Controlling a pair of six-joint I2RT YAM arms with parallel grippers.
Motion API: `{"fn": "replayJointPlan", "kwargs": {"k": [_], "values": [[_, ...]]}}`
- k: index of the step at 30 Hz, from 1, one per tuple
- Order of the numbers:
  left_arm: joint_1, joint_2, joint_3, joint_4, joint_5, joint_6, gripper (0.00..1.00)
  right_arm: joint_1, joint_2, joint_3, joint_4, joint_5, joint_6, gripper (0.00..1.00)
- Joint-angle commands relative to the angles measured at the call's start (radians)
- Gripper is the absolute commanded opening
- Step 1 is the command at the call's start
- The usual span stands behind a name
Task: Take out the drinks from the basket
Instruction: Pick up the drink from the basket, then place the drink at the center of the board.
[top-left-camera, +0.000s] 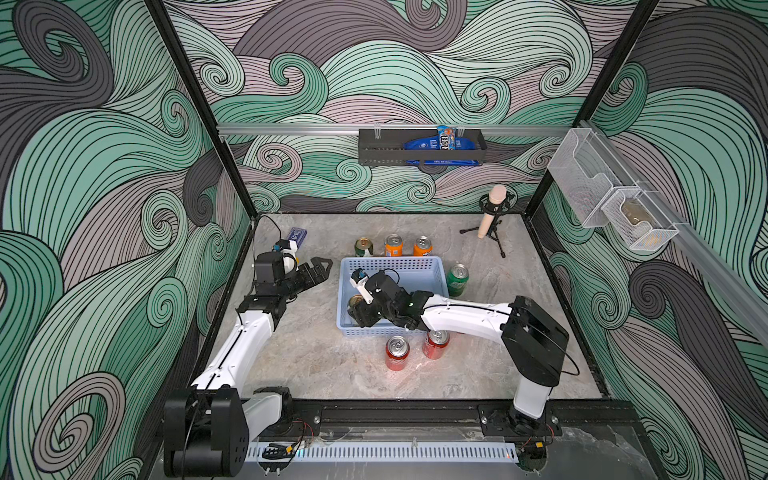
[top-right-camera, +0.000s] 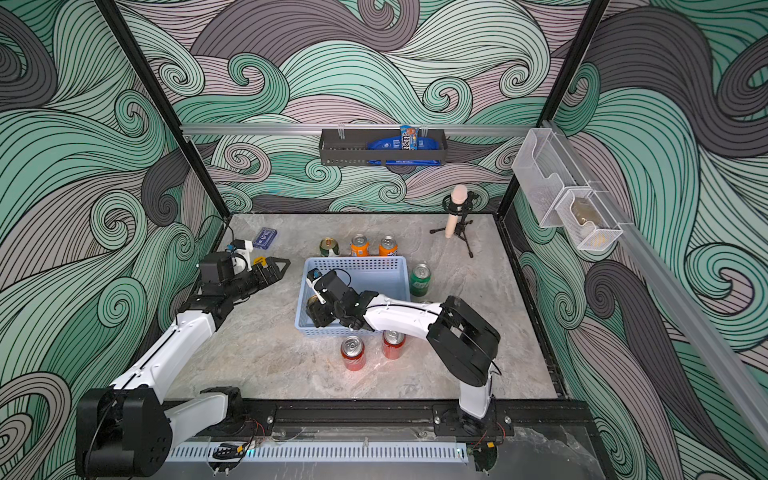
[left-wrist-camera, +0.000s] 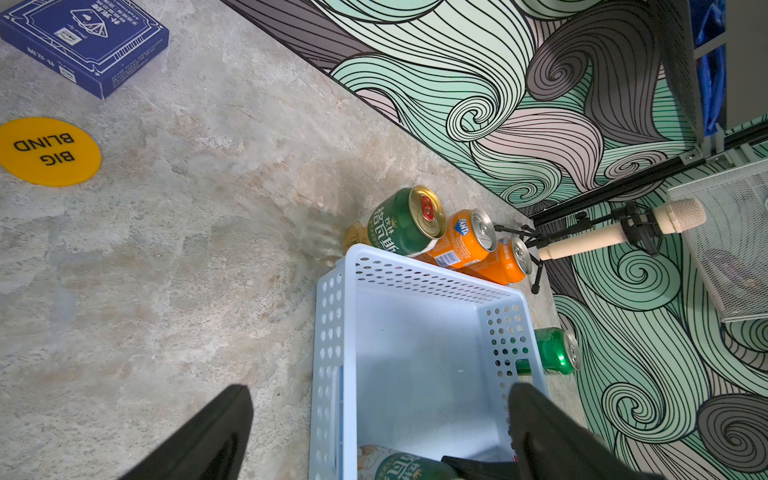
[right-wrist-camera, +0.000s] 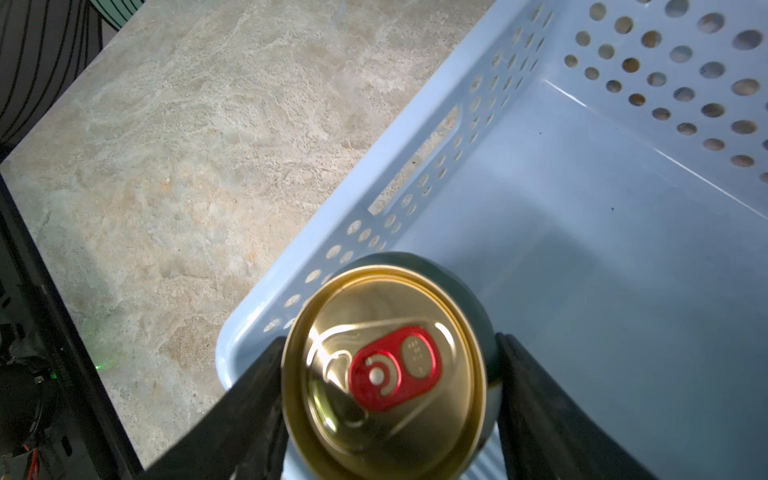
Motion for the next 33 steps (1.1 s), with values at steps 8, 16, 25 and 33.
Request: {"fn": "replayJointPlan", "kwargs": {"k": [8,16,25,33], "values": [[0.007,-0.012,0.007,0.017,0.014,-0.002,0.99,-0.006,-0.165,0.014,0.05,0.045,-0.019,0.57],[0.008,-0.007,0.008,0.019,0.013,-0.003,0.99,-0.006,-0.27,-0.002,0.05,-0.02,-0.034,0.58],[0.007,0.0,0.008,0.02,0.011,-0.006,0.99,0.02,-0.348,-0.051,0.052,-0.101,-0.049,0.57],[0.007,-0.005,0.008,0.018,0.004,-0.008,0.99,0.073,-0.409,-0.147,0.142,-0.111,-0.056,0.57]]}}
